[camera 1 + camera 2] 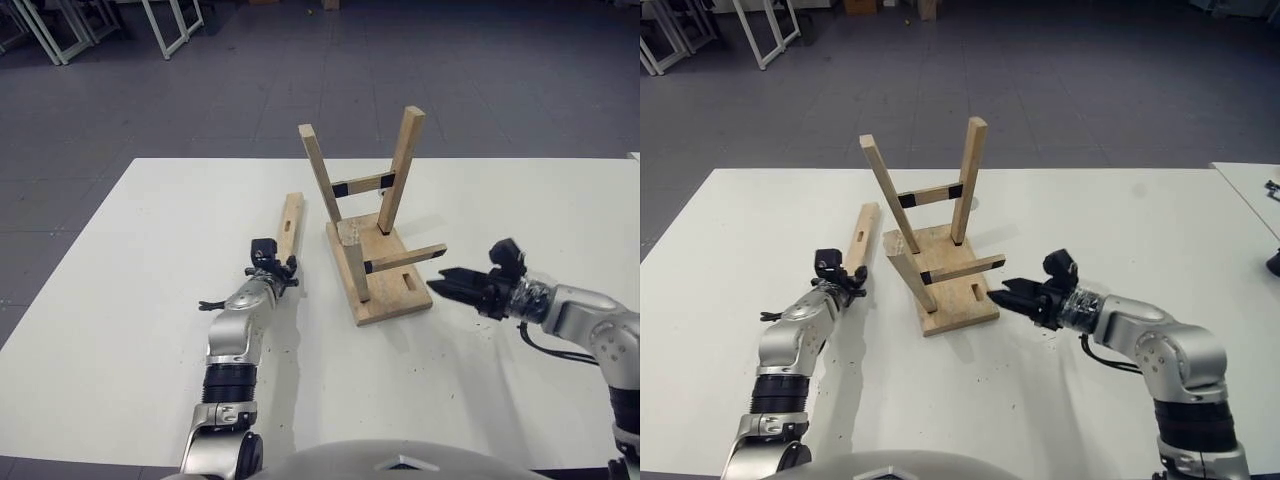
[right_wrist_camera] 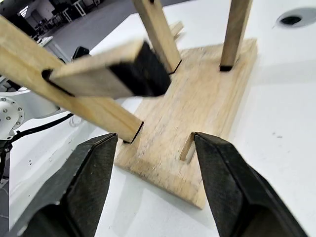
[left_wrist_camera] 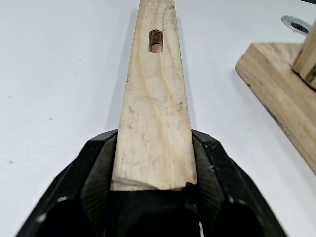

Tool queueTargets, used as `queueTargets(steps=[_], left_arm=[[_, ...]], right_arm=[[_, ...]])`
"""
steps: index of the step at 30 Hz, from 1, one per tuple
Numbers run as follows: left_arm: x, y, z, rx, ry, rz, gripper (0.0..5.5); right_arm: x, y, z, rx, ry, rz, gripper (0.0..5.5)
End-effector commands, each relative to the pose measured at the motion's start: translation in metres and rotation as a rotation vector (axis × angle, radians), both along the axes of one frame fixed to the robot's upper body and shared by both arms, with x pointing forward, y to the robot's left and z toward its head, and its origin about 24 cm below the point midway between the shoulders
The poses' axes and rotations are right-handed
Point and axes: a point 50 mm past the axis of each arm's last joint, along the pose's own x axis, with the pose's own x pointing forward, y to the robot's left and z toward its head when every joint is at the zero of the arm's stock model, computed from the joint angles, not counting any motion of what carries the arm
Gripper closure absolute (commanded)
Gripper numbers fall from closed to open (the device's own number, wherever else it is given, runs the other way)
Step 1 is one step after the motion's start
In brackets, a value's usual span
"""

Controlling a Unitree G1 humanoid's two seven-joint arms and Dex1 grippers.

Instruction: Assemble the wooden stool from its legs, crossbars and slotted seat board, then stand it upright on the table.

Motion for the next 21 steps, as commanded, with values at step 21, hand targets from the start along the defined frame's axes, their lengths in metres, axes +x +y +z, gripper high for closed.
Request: queueTargets(steps=[21], left_arm=[[-0.048,-0.032,0.202,-0.845,-0.406,-1.245,3.45]], right_arm=[[0.023,0.049,0.163,0.778,-0.110,0.373,2.21]])
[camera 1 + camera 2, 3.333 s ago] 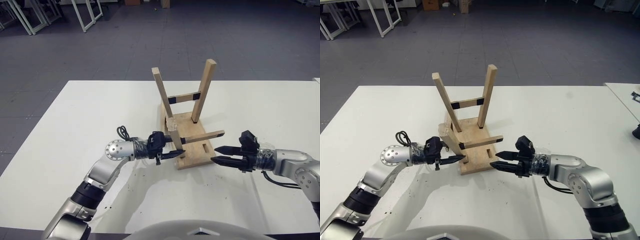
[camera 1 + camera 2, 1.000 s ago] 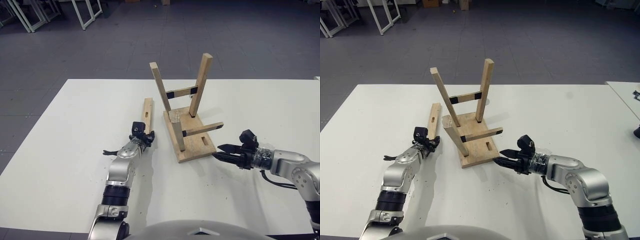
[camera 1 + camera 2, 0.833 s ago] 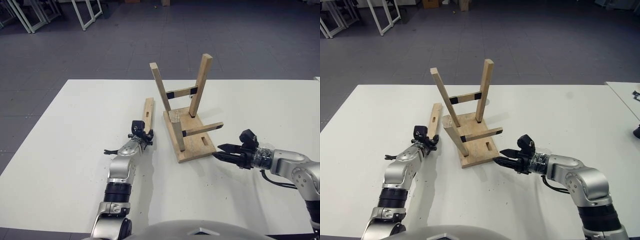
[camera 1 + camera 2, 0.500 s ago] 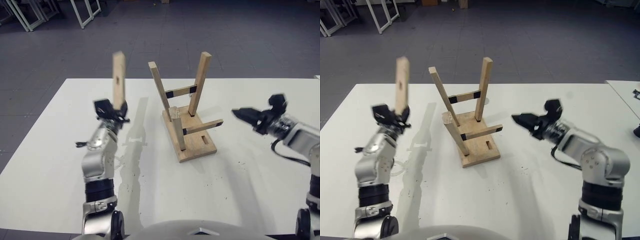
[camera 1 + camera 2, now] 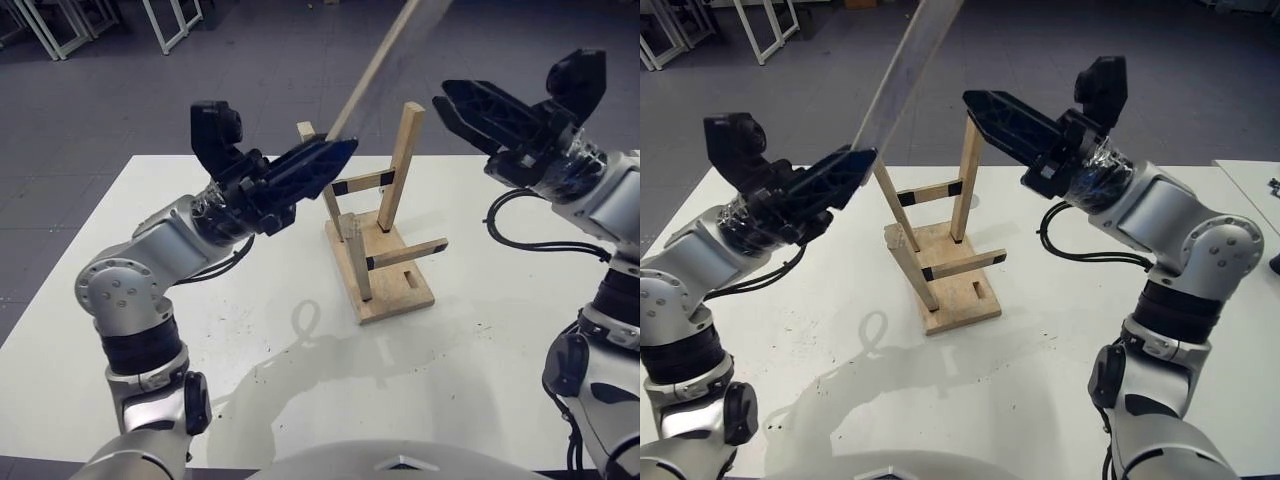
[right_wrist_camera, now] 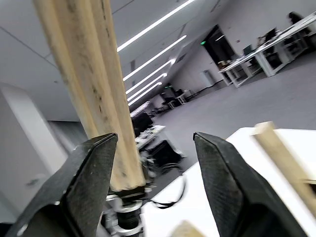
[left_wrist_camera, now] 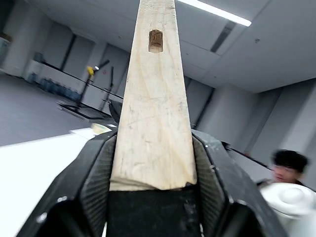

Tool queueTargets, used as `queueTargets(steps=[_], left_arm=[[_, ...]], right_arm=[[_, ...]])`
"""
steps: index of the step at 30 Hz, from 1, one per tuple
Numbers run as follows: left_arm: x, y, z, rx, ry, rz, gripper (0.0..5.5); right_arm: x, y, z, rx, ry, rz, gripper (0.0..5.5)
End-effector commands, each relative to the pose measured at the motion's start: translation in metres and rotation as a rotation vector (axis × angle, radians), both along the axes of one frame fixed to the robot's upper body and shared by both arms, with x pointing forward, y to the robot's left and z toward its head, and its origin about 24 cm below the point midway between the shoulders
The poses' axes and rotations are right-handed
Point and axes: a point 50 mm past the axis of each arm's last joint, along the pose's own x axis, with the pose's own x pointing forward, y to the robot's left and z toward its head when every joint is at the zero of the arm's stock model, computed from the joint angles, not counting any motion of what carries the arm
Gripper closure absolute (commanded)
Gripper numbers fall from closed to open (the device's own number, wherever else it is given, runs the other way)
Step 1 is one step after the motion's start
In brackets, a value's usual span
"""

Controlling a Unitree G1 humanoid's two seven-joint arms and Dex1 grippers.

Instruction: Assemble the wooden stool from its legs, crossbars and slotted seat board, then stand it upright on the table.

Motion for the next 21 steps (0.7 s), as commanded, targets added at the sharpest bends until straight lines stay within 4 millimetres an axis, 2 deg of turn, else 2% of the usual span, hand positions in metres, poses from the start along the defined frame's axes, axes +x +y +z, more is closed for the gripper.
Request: queueTargets(steps=[1,3,6,8,10,13,18,21], left_arm=[[-0.004,-0.001,0.003,0.031,0.015,-0.079,3.45],[-0.005,-0.001,0.004,0.028,0.027,-0.097,3.45],[-0.008,-0.004,0.003,0.047,0.033,-0.135,3.45],[-0.009,-0.008,0.002,0.060,0.037,-0.154,3.45],[-0.009,-0.010,0.002,0.069,0.036,-0.157,3.45],[-0.008,-0.012,0.003,0.085,0.027,-0.155,3.45],[-0.007,-0.009,0.002,0.110,0.027,-0.142,3.45],[-0.007,-0.003,-0.001,0.139,0.016,-0.121,3.45]], right_arm=[[-0.007,-0.001,0.015,0.046,-0.044,0.093,2.03],[-0.009,-0.001,0.017,0.053,-0.068,0.136,1.64],[-0.011,0.000,0.019,0.038,-0.087,0.178,1.62],[-0.013,0.014,0.022,-0.004,-0.102,0.211,1.62],[-0.015,0.027,0.020,-0.068,-0.105,0.220,1.98],[-0.014,0.035,0.016,-0.136,-0.103,0.197,2.46],[-0.010,0.033,0.014,-0.154,-0.099,0.160,3.35],[-0.010,0.028,0.014,-0.133,-0.096,0.150,3.42]])
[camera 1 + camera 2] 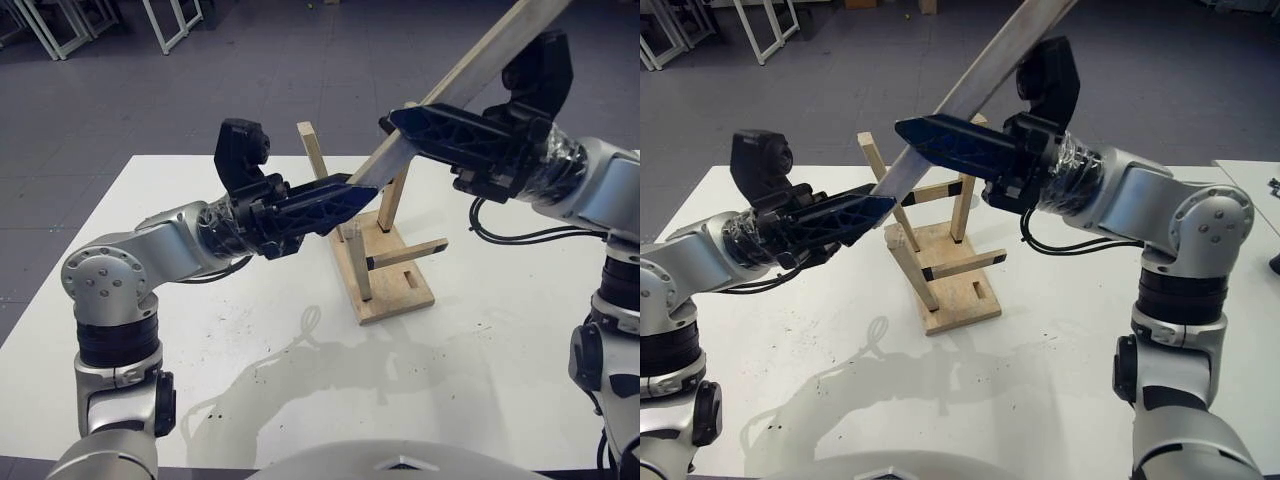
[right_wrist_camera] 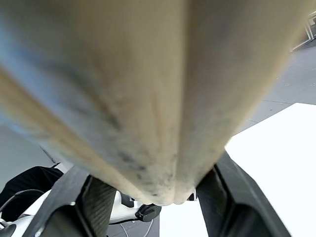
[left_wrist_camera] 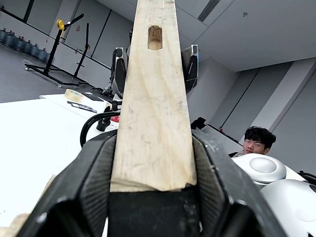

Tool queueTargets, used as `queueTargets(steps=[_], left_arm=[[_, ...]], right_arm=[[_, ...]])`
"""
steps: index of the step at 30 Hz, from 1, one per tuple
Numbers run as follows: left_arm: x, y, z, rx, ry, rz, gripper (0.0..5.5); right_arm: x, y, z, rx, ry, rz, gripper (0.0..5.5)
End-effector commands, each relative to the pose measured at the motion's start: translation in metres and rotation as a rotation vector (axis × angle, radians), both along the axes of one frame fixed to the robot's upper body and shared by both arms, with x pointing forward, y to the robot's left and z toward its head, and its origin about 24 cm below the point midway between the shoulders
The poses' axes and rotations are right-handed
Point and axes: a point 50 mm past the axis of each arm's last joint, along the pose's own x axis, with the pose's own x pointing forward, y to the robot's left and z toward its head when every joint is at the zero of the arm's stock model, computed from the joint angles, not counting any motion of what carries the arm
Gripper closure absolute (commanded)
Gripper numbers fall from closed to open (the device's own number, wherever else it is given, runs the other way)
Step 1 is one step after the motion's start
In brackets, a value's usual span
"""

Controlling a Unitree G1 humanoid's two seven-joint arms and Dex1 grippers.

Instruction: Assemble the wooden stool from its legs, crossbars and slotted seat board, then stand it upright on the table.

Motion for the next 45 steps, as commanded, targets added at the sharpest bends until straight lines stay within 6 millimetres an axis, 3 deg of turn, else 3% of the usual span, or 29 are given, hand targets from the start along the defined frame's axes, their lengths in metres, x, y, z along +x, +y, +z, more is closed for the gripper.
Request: queueTargets(steps=[1,4,7,10,13,15,19,24,32,39,42,45], left_arm=[[-0.001,0.006,0.001,0.042,-0.047,0.003,3.08],[0.006,0.016,-0.006,0.031,-0.070,0.092,2.73],[0.015,0.037,-0.039,0.136,-0.056,0.291,2.73],[0.022,0.049,-0.080,0.364,-0.044,0.524,2.73],[0.042,0.057,-0.144,0.703,-0.022,0.819,2.73],[0.048,0.046,-0.173,0.835,-0.024,0.878,2.73],[0.056,0.022,-0.202,0.935,-0.038,0.865,2.73],[0.073,0.010,-0.205,0.903,-0.054,0.862,2.73],[0.081,0.015,-0.215,0.916,-0.072,0.798,2.73],[0.080,0.035,-0.224,0.953,-0.056,0.815,2.73],[0.080,0.036,-0.225,0.949,-0.056,0.823,2.73],[0.078,0.033,-0.226,0.939,-0.057,0.818,2.73]], right_arm=[[0.001,-0.008,0.005,0.025,-0.008,-0.030,3.42],[0.005,-0.013,0.007,0.056,-0.007,-0.063,3.48],[0.021,-0.037,-0.001,0.007,-0.021,-0.253,3.48],[0.039,-0.072,-0.030,-0.165,-0.034,-0.527,3.48],[0.046,-0.100,-0.070,-0.378,-0.038,-0.712,3.48],[0.046,-0.106,-0.097,-0.522,-0.044,-0.741,3.48],[0.037,-0.103,-0.141,-0.718,-0.066,-0.684,3.48],[0.026,-0.092,-0.161,-0.770,-0.096,-0.598,3.48],[-0.010,-0.034,-0.156,-0.593,-0.059,-0.448,3.48],[-0.023,-0.027,-0.140,-0.578,-0.100,-0.382,3.48],[-0.027,-0.021,-0.125,-0.530,-0.134,-0.343,3.48],[-0.024,-0.015,-0.129,-0.512,-0.131,-0.332,3.48]])
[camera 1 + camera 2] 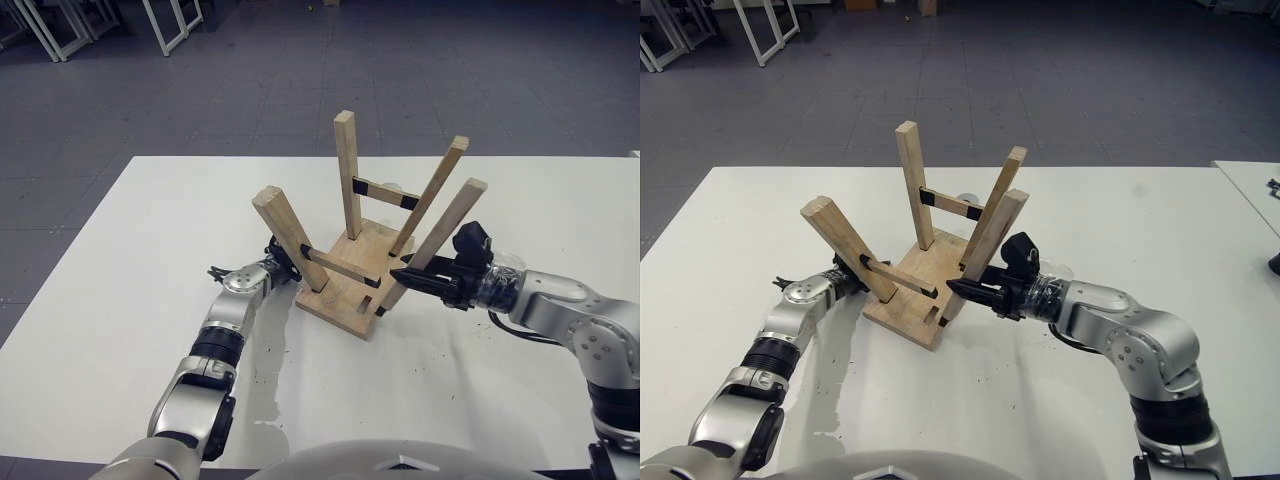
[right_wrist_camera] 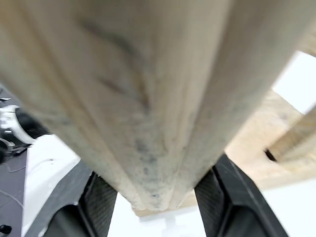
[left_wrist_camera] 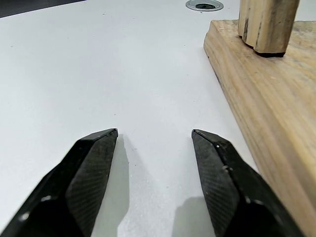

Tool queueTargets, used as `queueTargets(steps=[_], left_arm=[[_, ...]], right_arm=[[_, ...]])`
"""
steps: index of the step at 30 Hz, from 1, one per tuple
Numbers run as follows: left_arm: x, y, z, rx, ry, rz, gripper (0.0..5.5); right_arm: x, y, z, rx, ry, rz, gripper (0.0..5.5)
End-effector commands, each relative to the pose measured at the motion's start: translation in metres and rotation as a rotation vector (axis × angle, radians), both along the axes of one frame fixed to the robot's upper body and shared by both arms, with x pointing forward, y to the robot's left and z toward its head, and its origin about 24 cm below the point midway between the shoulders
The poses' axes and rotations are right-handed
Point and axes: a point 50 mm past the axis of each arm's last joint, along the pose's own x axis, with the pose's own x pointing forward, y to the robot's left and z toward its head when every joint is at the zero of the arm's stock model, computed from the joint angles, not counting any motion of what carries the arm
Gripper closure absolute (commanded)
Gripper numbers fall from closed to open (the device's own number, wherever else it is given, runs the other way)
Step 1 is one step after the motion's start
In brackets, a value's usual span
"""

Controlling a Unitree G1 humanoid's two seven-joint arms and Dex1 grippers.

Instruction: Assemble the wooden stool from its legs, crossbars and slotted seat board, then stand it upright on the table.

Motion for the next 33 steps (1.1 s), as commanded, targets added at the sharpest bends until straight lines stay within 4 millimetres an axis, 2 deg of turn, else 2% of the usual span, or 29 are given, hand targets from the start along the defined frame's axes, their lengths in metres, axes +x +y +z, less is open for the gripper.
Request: queueTargets(steps=[1,8,12,14,18,24,29,31,33], left_arm=[[-0.005,0.000,-0.007,0.017,0.030,-0.003,2.73],[-0.005,-0.002,-0.002,0.003,0.015,-0.012,2.73],[-0.009,-0.002,-0.002,0.000,0.018,-0.019,2.73],[-0.014,0.000,-0.002,0.002,0.021,-0.016,2.73],[-0.029,0.015,-0.005,0.010,0.035,0.016,2.73],[-0.039,0.019,-0.001,-0.002,0.036,0.028,2.73],[-0.033,0.033,0.031,-0.011,-0.078,0.072,2.73],[-0.030,0.037,0.050,-0.014,-0.147,0.068,2.73],[-0.022,0.042,0.096,-0.031,-0.326,0.062,2.73]], right_arm=[[0.006,0.009,-0.004,0.007,-0.009,0.015,3.48],[0.017,0.018,-0.044,-0.072,-0.004,0.036,3.48],[0.024,0.013,-0.052,-0.150,-0.073,0.027,3.48],[0.021,0.010,-0.055,-0.198,-0.122,0.035,3.48],[0.010,0.000,-0.064,-0.180,-0.148,0.004,3.48],[0.002,-0.010,-0.098,-0.286,-0.168,0.010,3.49],[0.006,-0.010,-0.106,-0.347,-0.231,-0.026,3.49],[0.007,-0.009,-0.106,-0.347,-0.235,-0.039,3.49],[0.010,-0.008,-0.102,-0.339,-0.233,-0.060,3.49]])
